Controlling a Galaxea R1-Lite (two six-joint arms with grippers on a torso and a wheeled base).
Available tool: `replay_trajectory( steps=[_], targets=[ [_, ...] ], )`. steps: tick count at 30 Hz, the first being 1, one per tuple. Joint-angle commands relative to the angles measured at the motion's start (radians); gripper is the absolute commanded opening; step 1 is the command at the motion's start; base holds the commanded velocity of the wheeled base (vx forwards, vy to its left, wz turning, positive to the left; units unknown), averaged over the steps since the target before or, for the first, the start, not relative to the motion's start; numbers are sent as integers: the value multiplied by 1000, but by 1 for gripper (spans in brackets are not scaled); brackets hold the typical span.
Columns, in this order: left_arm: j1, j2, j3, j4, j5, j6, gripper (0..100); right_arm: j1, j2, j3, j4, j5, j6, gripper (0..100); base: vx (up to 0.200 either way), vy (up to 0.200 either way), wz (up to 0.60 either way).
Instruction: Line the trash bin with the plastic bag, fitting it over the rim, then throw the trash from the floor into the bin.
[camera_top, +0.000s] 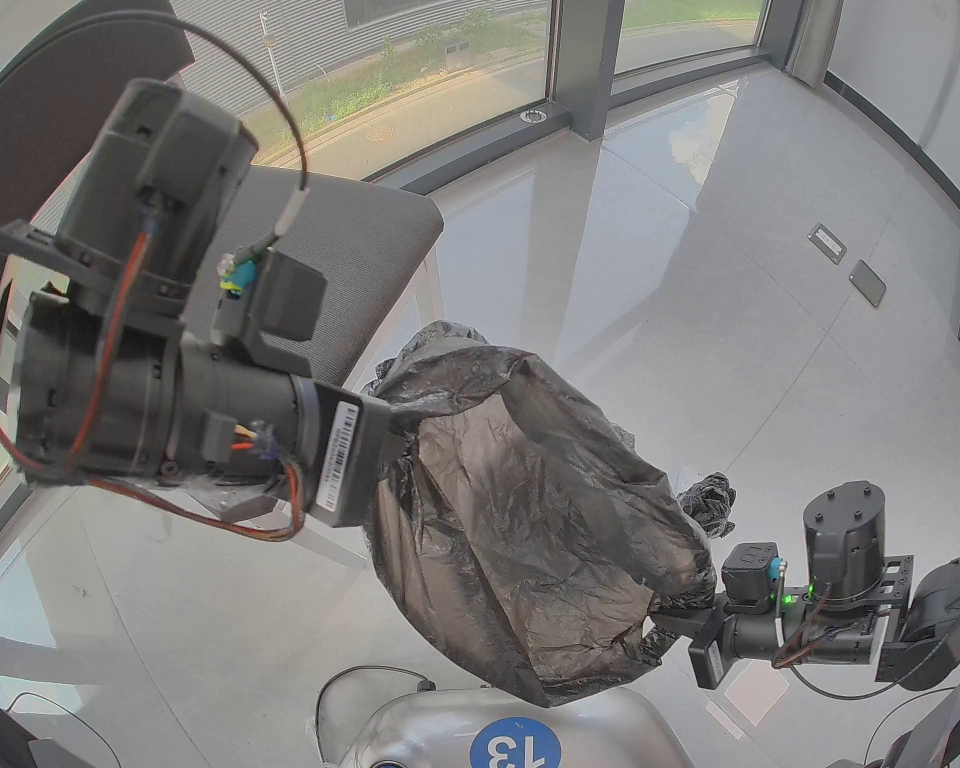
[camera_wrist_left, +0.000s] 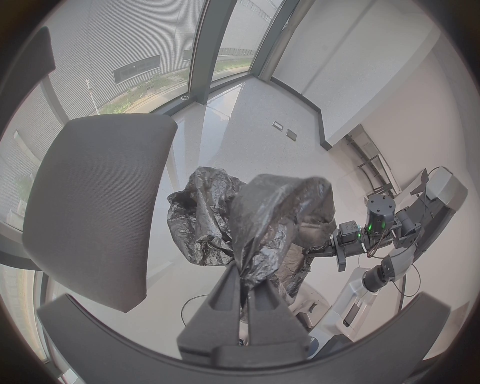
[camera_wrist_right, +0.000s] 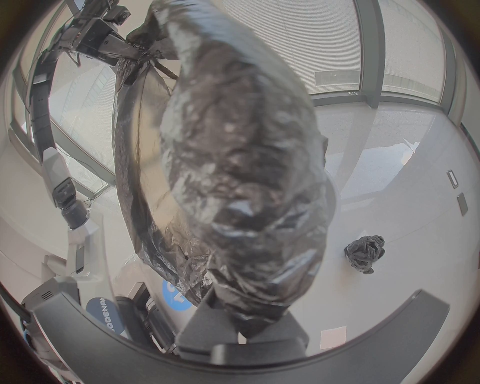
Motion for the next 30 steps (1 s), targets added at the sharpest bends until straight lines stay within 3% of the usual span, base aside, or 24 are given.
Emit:
replay_trajectory(
  steps=[1, 7, 11, 16, 22, 30],
  targets=[
    [14, 126, -23, -42, 5, 6, 0, -27, 214, -3, -135, 8, -1, 0, 0, 0, 0],
    [6, 179, -74, -42, 4, 5, 0, -28, 347, 10, -304, 11, -3, 0, 0, 0, 0],
    [2, 201, -92, -43, -6, 3, 0, -42, 345, 42, -319, 63, -7, 0, 0, 0, 0],
    [-7, 241, -104, -48, -9, -5, 0, -68, 318, 105, -319, 76, -15, 0, 0, 0, 0],
    [2, 331, -149, -49, -65, -34, 0, -129, 309, 224, -348, 77, -52, 0, 0, 0, 0],
    [51, 486, -233, -95, -148, -140, 0, -166, 310, 352, -519, 76, -44, 0, 0, 0, 0]
  ],
)
